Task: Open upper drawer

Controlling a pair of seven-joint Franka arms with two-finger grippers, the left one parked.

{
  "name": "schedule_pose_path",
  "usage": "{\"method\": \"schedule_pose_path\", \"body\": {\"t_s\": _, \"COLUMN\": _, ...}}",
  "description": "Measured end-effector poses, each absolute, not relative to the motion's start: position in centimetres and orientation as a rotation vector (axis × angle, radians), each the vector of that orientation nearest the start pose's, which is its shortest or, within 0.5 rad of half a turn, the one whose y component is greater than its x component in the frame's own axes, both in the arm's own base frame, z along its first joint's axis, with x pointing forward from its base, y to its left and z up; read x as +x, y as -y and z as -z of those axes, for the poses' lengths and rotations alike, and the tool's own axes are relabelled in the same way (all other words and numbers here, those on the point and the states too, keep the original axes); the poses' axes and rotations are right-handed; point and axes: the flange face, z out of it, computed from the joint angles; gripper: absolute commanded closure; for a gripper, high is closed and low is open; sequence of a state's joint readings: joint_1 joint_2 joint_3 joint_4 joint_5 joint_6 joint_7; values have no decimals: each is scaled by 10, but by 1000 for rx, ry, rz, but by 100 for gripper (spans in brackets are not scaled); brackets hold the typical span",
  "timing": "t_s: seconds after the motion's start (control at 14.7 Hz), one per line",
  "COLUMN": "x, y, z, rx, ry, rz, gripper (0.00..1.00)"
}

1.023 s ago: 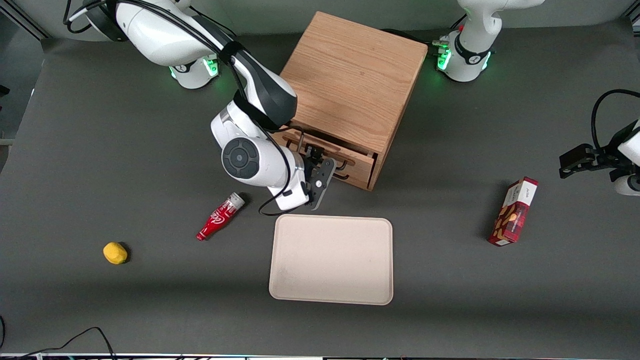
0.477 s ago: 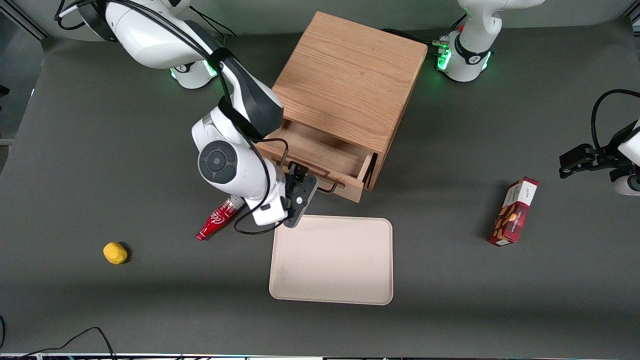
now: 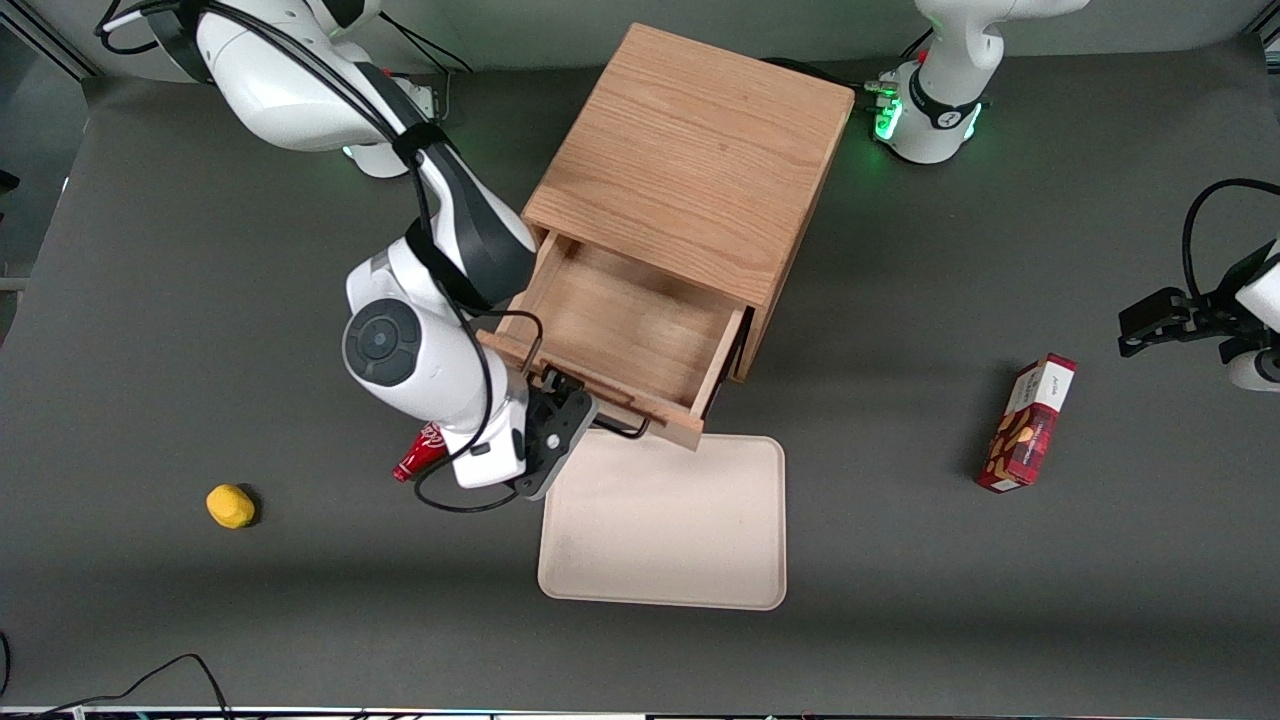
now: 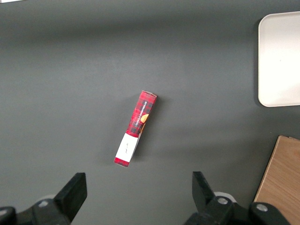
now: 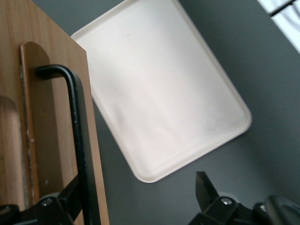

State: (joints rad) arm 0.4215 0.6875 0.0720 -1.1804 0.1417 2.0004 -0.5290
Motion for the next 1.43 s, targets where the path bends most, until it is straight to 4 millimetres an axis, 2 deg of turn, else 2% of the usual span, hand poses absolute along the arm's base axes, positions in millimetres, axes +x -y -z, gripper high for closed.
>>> {"method": "schedule_pose_path", "body": {"t_s": 0.61, "x": 710, "y": -292, "z": -422, "rx": -2724, "ry": 1256, "rz": 337, "gripper": 0}}
{"method": "schedule_pose_path", "body": {"t_s": 0.82, "x": 715, "y": -283, "z": -426, "rx": -2732, "ry": 1239, "rz": 358, "gripper": 0}}
{"method": "schedule_pose_path", "body": {"t_s": 0.95, "x": 715, "y": -284, "z": -435, "rx": -2729, "ry": 1235, "rz": 373, "gripper": 0}}
{"method": "schedule_pose_path", "body": {"t_s": 1.09, "x": 712, "y": -282, "z": -456, "rx": -2741, "ry": 1171, "rz": 371, "gripper": 0}}
{"method": "schedule_pose_path", "body": {"t_s": 1.23, "x": 705, "y": -266, "z": -495, "rx": -2768, "ry": 1082, "rz": 373, "gripper": 0}}
{"method": "schedule_pose_path", "body": {"t_s": 1.3, "x": 700, "y": -252, "z": -517, "rx": -2779, "ry": 1057, "rz": 363, "gripper": 0}}
{"method": "schedule_pose_path", "body": {"t_s": 1.43, "x": 690, "y": -207, "z": -556, "rx": -2808, "ry": 1005, "rz": 309, "gripper": 0}}
